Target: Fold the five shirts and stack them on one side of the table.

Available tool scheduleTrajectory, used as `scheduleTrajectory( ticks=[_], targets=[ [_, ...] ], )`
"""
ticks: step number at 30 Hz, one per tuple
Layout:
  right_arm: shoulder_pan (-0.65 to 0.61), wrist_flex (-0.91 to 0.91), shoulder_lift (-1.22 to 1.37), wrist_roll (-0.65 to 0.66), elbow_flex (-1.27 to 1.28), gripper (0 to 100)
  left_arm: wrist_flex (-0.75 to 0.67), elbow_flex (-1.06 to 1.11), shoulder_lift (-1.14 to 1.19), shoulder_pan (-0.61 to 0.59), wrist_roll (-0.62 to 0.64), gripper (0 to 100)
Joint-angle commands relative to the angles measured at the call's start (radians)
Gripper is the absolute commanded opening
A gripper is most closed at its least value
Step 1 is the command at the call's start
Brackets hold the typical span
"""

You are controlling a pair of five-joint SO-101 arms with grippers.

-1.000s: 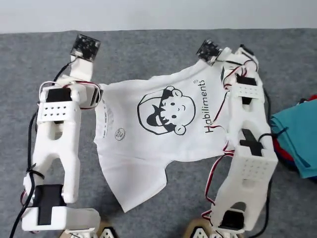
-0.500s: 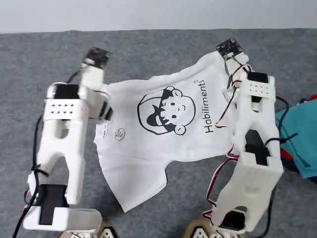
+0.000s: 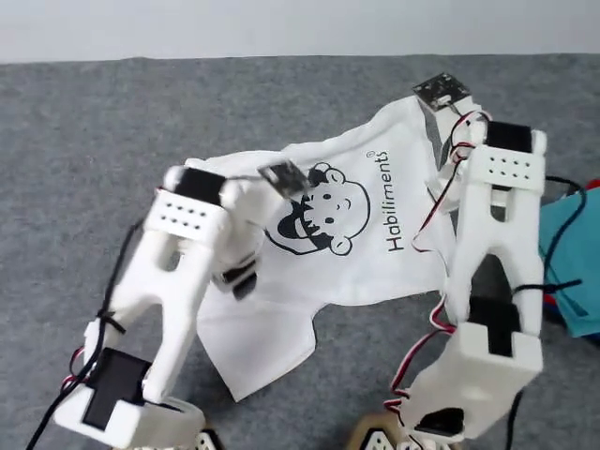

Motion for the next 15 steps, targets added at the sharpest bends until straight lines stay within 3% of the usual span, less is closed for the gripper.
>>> scheduleTrajectory(
  ticks=[1,9,15],
  targets=[
    [0.053,0.071,-0.113,-0.006,-0.072,20.5,0.034,0.094,-0.015,0.098,-0.015,17],
    [0.242,0.159,-0.197,0.023,-0.072,20.5,-0.023,0.202,-0.192,0.262,0.183,16],
    [0.341,0.185,-0.237,0.100,-0.071,20.5,-0.101,0.366,-0.311,0.288,0.209,18]
  ],
)
